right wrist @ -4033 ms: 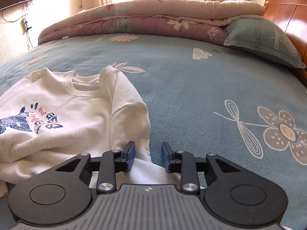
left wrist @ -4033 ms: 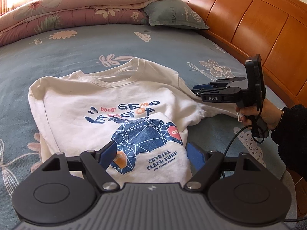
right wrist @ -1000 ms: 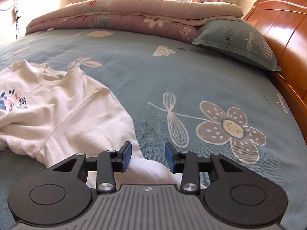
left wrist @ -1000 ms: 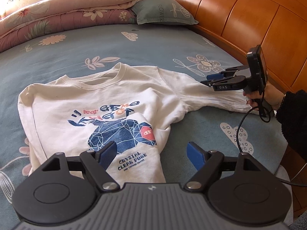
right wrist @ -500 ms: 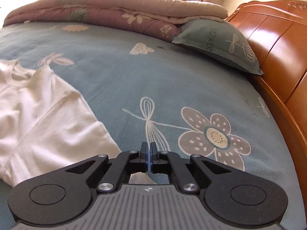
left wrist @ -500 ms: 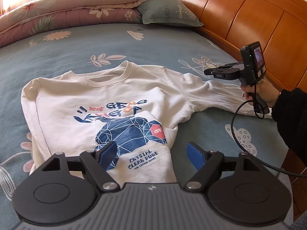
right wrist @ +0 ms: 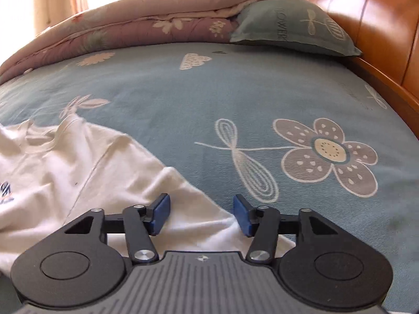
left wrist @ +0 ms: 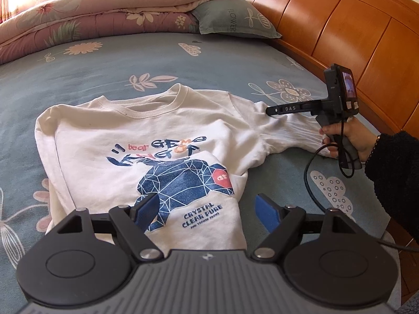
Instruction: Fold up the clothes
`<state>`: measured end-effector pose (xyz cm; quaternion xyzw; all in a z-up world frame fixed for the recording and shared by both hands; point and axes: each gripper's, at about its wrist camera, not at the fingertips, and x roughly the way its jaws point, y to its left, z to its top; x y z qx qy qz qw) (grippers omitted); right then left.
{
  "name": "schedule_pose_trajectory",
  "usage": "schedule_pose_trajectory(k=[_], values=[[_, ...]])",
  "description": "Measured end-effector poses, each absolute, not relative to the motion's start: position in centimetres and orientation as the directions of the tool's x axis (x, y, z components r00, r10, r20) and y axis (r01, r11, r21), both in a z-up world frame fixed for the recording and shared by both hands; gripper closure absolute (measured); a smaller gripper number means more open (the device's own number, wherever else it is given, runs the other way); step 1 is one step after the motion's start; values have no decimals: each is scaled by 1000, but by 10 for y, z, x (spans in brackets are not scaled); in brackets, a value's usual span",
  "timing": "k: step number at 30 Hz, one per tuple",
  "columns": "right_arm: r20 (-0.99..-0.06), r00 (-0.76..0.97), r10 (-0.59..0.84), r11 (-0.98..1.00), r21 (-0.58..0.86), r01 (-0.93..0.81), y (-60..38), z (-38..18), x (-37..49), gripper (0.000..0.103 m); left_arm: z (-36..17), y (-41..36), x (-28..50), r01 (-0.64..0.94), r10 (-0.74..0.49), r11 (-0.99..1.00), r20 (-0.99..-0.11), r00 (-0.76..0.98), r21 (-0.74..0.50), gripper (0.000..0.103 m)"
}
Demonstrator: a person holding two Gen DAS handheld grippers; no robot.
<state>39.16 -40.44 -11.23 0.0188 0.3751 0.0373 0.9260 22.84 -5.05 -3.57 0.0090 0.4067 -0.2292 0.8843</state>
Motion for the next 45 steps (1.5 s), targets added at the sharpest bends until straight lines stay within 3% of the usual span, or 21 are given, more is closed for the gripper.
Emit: schedule_pose_trajectory(k=[3,5,9,12,17,24,27,28,31,33,35,36,38,41,45], values=[[-671,732,117,989,148,-23,-423,-94,374,41,-32,-50,224,419,-400,893,-716,571,-165,23],[-632,766,120,987,161,-22,-436,-79,346,36,-30,-51,222,423,-403,891,-714,573,-163,23],[-558,830,22,991,123,56,-480,-59,283,32,-29,-56,219,434,-407,887,-712,572,-158,23],[-582,792,-183,971,17,237,-537,-60,248,32,-26,-63,214,450,-416,880,-709,570,-155,23],[-622,688,-373,890,-29,455,-616,-85,201,32,-24,-73,210,467,-415,874,-713,566,-138,23],[-650,687,-324,893,30,449,-628,-121,184,34,-20,-90,208,494,-417,861,-720,555,-118,23],[-646,701,-303,903,41,428,-624,-122,183,65,-19,-95,206,504,-419,856,-721,553,-111,23],[-642,708,-294,906,48,420,-622,-120,184,84,-19,-96,205,508,-419,855,-721,552,-108,23],[-622,688,-374,888,-26,460,-614,-114,183,86,-18,-97,204,507,-416,856,-721,554,-103,23],[-620,669,-410,863,-27,504,-618,-111,181,84,-18,-95,205,505,-414,857,-722,554,-103,23],[-619,635,-463,824,-36,566,-619,-107,180,48,-18,-94,206,503,-412,858,-723,554,-103,23],[-610,614,-501,800,-56,597,-618,-105,180,43,-19,-94,206,503,-412,858,-723,554,-104,23],[-583,620,-525,791,-67,608,-609,-96,181,40,-19,-93,206,501,-412,859,-723,554,-105,23],[-554,742,-378,879,38,476,-583,-86,193,23,-23,-95,208,503,-411,858,-729,547,-107,22],[-570,797,-200,948,91,303,-541,-98,226,20,-28,-100,211,503,-406,858,-739,537,-106,22]])
